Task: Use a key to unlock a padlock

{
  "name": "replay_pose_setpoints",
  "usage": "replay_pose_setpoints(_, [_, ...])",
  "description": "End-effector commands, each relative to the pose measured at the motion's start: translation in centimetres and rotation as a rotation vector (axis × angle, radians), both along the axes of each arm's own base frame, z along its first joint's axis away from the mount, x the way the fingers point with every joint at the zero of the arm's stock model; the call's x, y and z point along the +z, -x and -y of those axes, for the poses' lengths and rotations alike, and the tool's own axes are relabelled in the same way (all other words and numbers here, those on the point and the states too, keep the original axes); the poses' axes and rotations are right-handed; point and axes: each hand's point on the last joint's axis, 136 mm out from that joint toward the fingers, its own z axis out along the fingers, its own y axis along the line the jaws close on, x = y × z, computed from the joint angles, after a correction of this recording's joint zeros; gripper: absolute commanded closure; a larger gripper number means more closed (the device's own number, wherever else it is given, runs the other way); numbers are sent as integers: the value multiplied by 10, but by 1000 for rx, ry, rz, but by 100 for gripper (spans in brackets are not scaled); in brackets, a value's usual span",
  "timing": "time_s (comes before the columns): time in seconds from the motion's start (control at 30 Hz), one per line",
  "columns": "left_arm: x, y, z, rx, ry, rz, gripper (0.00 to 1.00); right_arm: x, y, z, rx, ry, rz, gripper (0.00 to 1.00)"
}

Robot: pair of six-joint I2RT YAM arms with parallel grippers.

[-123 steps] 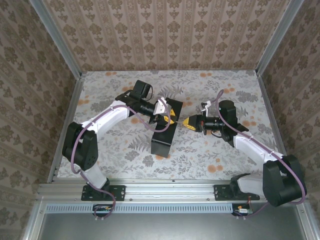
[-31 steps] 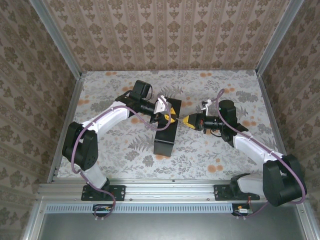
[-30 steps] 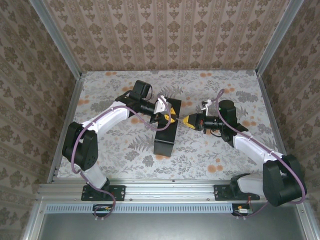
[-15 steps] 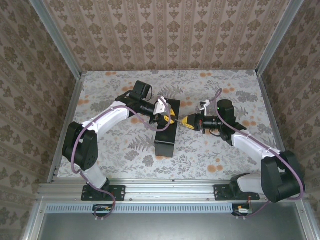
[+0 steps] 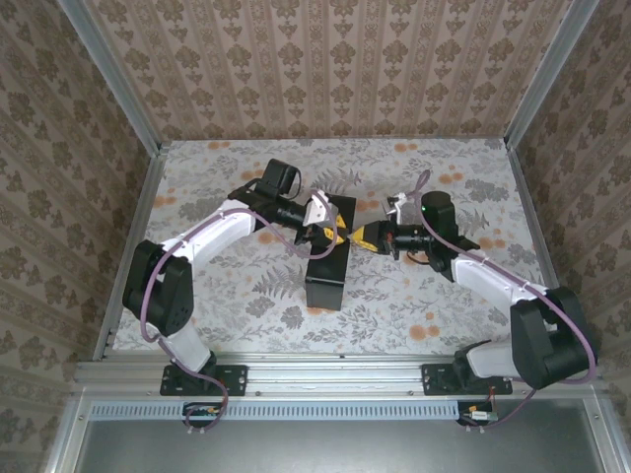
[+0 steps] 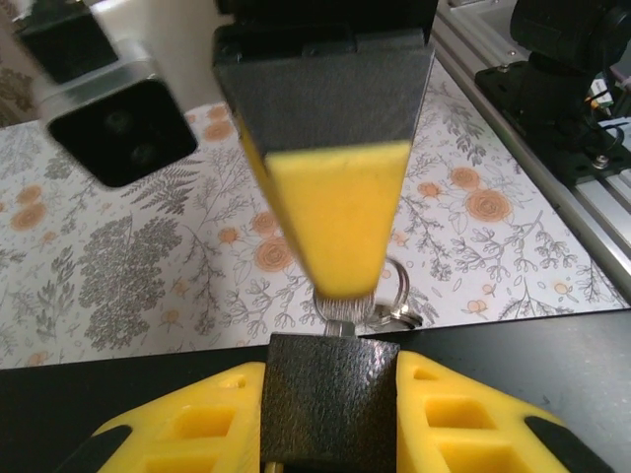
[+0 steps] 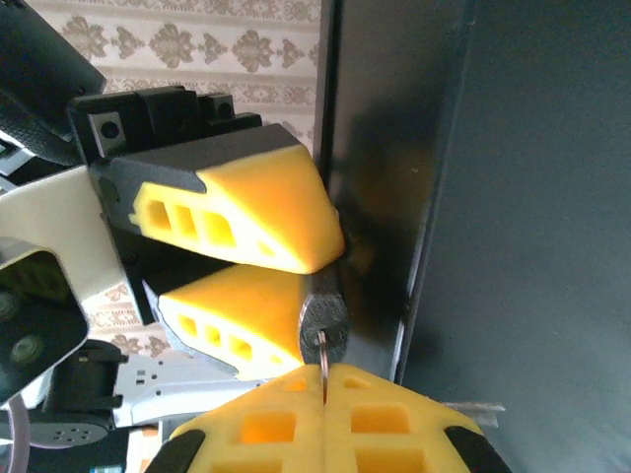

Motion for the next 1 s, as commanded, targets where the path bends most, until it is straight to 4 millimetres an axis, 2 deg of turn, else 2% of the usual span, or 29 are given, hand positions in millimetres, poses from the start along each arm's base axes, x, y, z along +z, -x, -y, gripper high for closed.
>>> replay_pose_setpoints(0.0, [32,19,17,-106,118,24,77,20,-5,-24,63,-29,87,100])
replay_pose_setpoints(0.17, [28,18,15,-88,105,22,77,16,-7,-27,75,-19,74,99])
replay_pose_setpoints(0.27, [23,11,9,-58,87,8,77,7,-2,-13,53,30,66,82])
replay_pose_setpoints(0.33, [20,8,6,-42,72,4,77,5,2,5,20,61,80,69])
replay_pose_setpoints(0.47, [19,3,3,-28,57,-2,77,2,0,34,-37,140,149,60])
replay_pose_setpoints(0.67, [23,-1,1,-22,76,-19,77,10,-2,41,51,347,500,60])
replay_pose_setpoints(0.8, [28,0,3,-31,86,-44,77,15,-20,44,-16,485,816,63])
replay_pose_setpoints(0.9, [29,-1,3,-33,83,-59,77,12,-19,35,2,543,1097,61])
replay_pose_setpoints(0.97, [30,-1,1,-33,81,-64,77,11,-16,29,45,562,1214,59])
